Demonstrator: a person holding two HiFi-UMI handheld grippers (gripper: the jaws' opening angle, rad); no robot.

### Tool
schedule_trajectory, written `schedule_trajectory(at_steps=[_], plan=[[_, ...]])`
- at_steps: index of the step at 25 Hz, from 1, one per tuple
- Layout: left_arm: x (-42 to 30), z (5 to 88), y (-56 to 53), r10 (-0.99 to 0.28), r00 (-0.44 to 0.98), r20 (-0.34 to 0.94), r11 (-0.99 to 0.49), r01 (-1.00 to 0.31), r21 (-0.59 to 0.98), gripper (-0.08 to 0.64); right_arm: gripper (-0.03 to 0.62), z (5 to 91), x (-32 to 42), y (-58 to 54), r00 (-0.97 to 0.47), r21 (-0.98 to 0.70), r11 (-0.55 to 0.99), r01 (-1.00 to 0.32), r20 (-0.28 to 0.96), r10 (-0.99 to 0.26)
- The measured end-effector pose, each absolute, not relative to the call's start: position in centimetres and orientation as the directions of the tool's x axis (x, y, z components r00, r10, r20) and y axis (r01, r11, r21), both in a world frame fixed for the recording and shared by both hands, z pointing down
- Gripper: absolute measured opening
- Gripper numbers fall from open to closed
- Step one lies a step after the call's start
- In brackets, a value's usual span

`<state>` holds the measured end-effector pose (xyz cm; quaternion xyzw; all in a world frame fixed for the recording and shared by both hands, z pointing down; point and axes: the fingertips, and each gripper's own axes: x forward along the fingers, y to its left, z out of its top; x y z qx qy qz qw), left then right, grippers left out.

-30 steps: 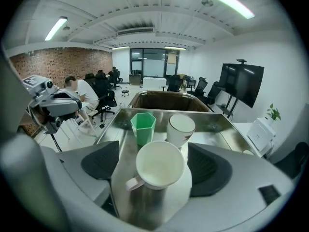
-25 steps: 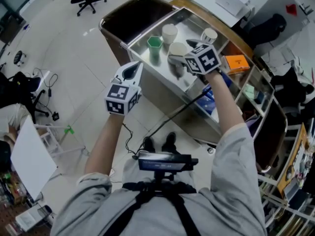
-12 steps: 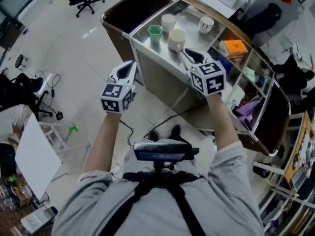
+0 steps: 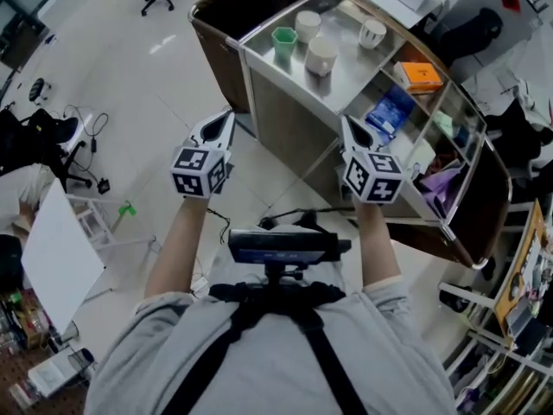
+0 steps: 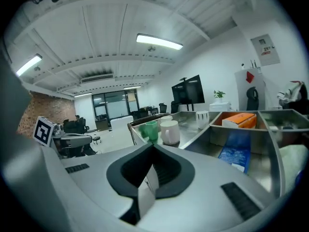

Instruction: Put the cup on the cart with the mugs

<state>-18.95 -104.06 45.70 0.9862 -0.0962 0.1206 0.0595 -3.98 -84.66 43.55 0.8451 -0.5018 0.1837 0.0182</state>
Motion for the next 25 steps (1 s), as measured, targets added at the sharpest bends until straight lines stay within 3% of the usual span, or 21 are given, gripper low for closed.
schedule_trajectory(at_steps=[25], plan=[[-21.4, 49.8, -103.2, -0.192, 0.934, 0.303, -0.960, -0.243, 0.139, 0.003, 0.000, 48.2, -5.9, -82.0, 0.403, -0.177, -0.500, -0.848, 0.399, -0.824]])
